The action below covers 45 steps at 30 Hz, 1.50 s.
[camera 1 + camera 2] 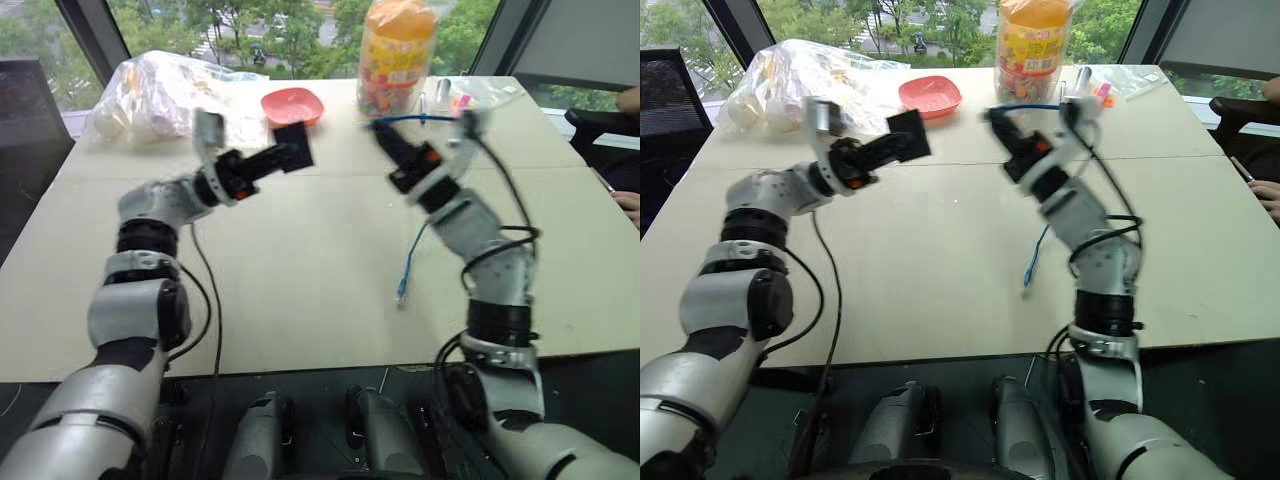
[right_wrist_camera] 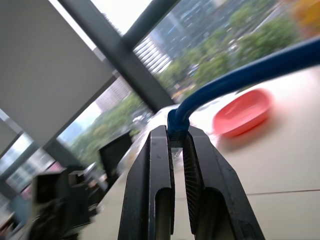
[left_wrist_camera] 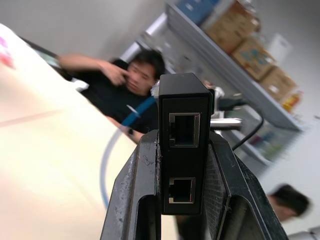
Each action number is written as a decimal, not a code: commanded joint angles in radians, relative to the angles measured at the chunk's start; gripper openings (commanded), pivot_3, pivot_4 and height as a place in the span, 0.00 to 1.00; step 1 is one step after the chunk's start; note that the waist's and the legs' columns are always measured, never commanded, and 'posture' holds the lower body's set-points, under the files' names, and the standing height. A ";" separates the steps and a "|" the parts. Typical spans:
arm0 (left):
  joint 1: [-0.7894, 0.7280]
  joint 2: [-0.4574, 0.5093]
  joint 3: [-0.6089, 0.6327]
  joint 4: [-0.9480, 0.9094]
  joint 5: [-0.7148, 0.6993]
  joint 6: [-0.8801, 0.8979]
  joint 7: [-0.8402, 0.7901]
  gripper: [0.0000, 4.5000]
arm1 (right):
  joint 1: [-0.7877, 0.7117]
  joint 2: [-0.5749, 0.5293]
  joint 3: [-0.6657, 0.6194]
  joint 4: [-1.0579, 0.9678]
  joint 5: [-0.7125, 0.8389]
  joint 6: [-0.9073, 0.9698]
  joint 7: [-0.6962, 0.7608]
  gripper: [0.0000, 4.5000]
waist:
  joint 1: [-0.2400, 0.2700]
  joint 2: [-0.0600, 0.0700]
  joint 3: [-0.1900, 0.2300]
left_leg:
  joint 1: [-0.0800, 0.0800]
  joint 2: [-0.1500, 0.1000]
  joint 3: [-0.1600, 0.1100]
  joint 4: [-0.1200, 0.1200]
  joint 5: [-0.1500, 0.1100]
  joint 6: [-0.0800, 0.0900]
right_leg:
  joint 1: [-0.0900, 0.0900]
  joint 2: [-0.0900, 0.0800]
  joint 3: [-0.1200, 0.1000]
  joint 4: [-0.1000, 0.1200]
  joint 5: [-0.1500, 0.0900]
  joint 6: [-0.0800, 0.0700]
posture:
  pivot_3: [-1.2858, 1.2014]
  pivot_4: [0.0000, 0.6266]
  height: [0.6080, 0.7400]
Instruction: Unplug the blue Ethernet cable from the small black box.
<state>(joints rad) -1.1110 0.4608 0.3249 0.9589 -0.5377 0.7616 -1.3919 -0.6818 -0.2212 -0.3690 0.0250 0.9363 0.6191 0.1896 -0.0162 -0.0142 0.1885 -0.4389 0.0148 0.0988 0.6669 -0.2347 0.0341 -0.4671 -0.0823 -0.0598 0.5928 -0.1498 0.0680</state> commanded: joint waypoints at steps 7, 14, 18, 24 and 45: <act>0.120 -0.134 -0.195 -0.246 0.212 -0.403 0.221 0.11 | -0.085 -0.074 0.057 0.177 -0.148 -0.029 0.037 0.00 | 0.002 0.000 0.000 | 0.001 0.000 0.001 0.000 0.000 0.000 | 0.001 0.000 0.001 0.001 0.000 0.000 | 0.52 0.24 1.00; 0.227 -0.288 -0.247 -0.411 0.258 -0.606 0.407 0.11 | -0.230 -0.160 0.120 0.650 -0.411 -0.135 0.015 0.09 | 0.003 0.000 0.000 | -0.001 0.000 0.002 0.001 0.000 0.000 | -0.001 -0.001 0.001 0.000 0.000 0.000 | 0.52 0.24 1.00; 0.254 -0.343 -0.280 -0.438 0.295 -0.691 0.502 0.11 | -0.287 -0.168 0.148 0.794 -0.507 -0.227 0.052 0.49 | -0.002 0.000 0.000 | -0.001 0.000 0.002 0.000 0.000 0.001 | -0.001 0.000 0.001 0.000 0.002 0.003 | 0.52 0.24 1.00; 0.267 -0.389 -0.349 -0.355 0.393 -0.847 0.606 0.11 | -0.231 -0.170 0.224 0.705 -0.614 -0.213 0.097 0.98 | 0.001 0.000 0.000 | 0.000 0.000 0.003 0.000 0.000 0.001 | -0.001 0.001 0.001 0.001 0.002 0.004 | 0.52 0.24 1.00; 0.151 -0.399 -0.309 0.178 0.472 -1.088 0.783 0.85 | 0.195 -0.111 0.224 -0.095 -0.527 0.009 0.110 1.00 | 0.005 0.000 0.000 | -0.001 0.001 0.001 0.002 0.000 0.001 | -0.001 0.000 -0.002 0.000 0.002 0.004 | 0.52 0.24 1.00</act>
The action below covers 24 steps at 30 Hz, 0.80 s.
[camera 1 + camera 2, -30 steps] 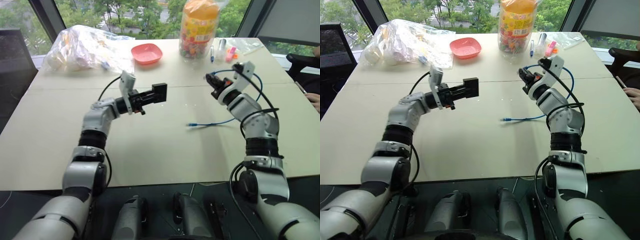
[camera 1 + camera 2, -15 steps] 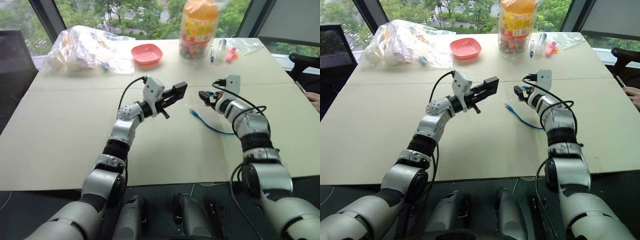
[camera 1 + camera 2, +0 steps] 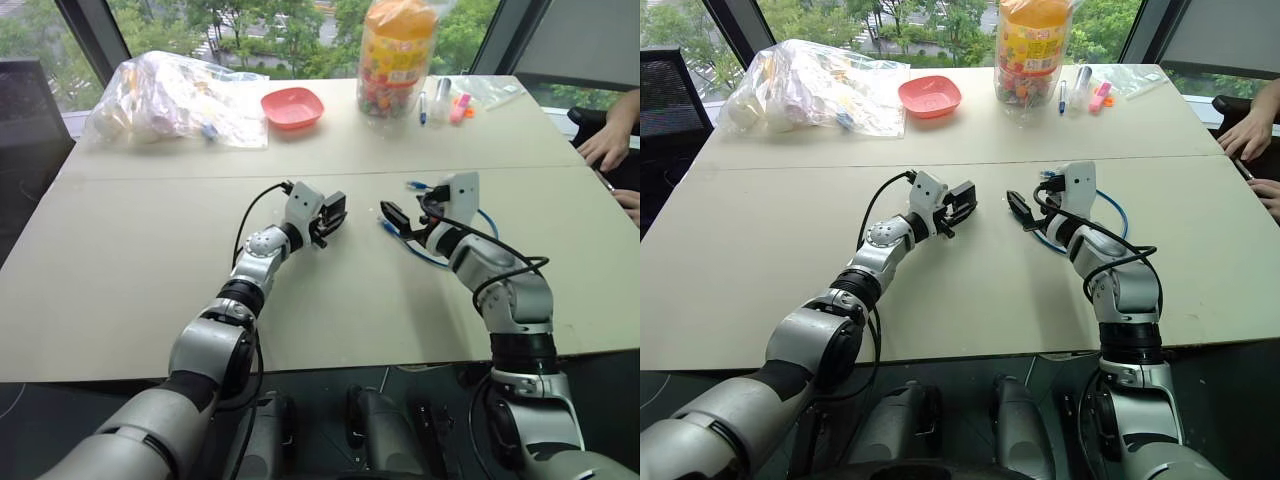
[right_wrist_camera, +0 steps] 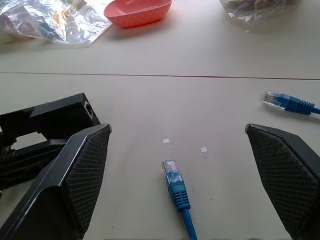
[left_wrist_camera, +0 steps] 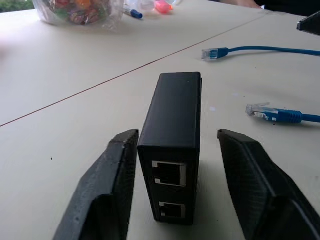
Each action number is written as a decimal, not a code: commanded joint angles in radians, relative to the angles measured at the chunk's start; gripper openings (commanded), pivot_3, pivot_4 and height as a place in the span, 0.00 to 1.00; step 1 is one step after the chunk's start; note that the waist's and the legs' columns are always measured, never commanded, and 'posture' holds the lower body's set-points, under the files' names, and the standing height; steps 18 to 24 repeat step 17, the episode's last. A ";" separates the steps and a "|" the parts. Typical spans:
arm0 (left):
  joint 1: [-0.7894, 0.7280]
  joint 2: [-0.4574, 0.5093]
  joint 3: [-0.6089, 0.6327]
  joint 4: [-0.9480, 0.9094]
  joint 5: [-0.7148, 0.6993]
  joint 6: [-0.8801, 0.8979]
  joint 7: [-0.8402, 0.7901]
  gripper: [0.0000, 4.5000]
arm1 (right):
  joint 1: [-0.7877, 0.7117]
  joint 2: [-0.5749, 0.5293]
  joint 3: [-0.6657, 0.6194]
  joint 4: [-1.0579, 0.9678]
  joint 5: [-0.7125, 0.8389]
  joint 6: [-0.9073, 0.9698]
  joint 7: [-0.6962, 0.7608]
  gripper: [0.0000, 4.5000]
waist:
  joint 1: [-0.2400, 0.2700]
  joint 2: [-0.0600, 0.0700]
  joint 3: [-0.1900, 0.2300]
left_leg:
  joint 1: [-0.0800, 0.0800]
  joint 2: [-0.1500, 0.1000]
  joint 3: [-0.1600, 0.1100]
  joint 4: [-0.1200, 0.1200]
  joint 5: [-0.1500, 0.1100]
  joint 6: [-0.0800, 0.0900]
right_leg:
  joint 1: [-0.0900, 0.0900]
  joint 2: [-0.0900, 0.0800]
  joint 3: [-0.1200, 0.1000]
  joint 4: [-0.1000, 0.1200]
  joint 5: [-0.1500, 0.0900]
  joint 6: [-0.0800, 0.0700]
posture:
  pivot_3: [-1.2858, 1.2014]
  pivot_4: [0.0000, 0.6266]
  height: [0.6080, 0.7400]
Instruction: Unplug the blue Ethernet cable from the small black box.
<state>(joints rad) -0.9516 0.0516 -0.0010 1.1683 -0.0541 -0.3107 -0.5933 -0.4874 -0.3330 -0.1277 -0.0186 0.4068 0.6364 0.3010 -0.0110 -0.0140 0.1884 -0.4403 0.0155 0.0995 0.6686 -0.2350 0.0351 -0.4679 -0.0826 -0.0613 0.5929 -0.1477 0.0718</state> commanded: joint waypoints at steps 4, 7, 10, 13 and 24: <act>0.045 0.072 0.028 -0.199 -0.049 0.069 -0.107 0.93 | 0.043 -0.025 -0.014 -0.110 0.012 0.003 0.026 1.00 | -0.002 0.000 0.000 | 0.000 0.000 0.000 0.000 0.000 0.000 | 0.000 0.000 0.000 0.000 0.000 0.000 | 0.52 0.24 1.00; 0.164 0.174 0.041 -0.517 -0.124 0.268 -0.203 0.93 | 0.122 -0.065 -0.029 -0.202 0.051 0.026 0.087 1.00 | -0.005 0.000 0.000 | 0.000 0.000 0.000 -0.001 0.000 0.000 | -0.001 0.000 0.000 0.000 0.000 0.000 | 0.52 0.24 1.00; 0.284 0.271 0.049 -0.792 -0.208 0.487 -0.256 0.93 | 0.194 -0.094 -0.046 -0.271 0.091 0.036 0.137 1.00 | -0.005 0.000 0.000 | 0.000 0.001 0.000 -0.002 0.000 0.000 | -0.001 0.000 0.000 0.000 0.000 0.000 | 0.52 0.24 1.00; 0.422 0.386 0.066 -1.022 -0.275 0.674 -0.289 0.93 | 0.268 -0.120 -0.072 -0.330 0.138 0.054 0.183 1.00 | -0.003 0.001 0.000 | 0.001 0.001 0.000 -0.001 0.000 0.000 | 0.000 0.000 0.000 0.000 -0.002 -0.004 | 0.52 0.24 1.00; 0.621 0.516 0.064 -1.207 -0.296 0.783 -0.319 0.93 | 0.372 -0.162 -0.070 -0.392 0.191 0.066 0.261 1.00 | -0.001 0.001 0.000 | 0.003 0.001 0.000 -0.001 -0.001 -0.001 | 0.002 0.000 0.001 -0.002 -0.003 -0.004 | 0.52 0.24 1.00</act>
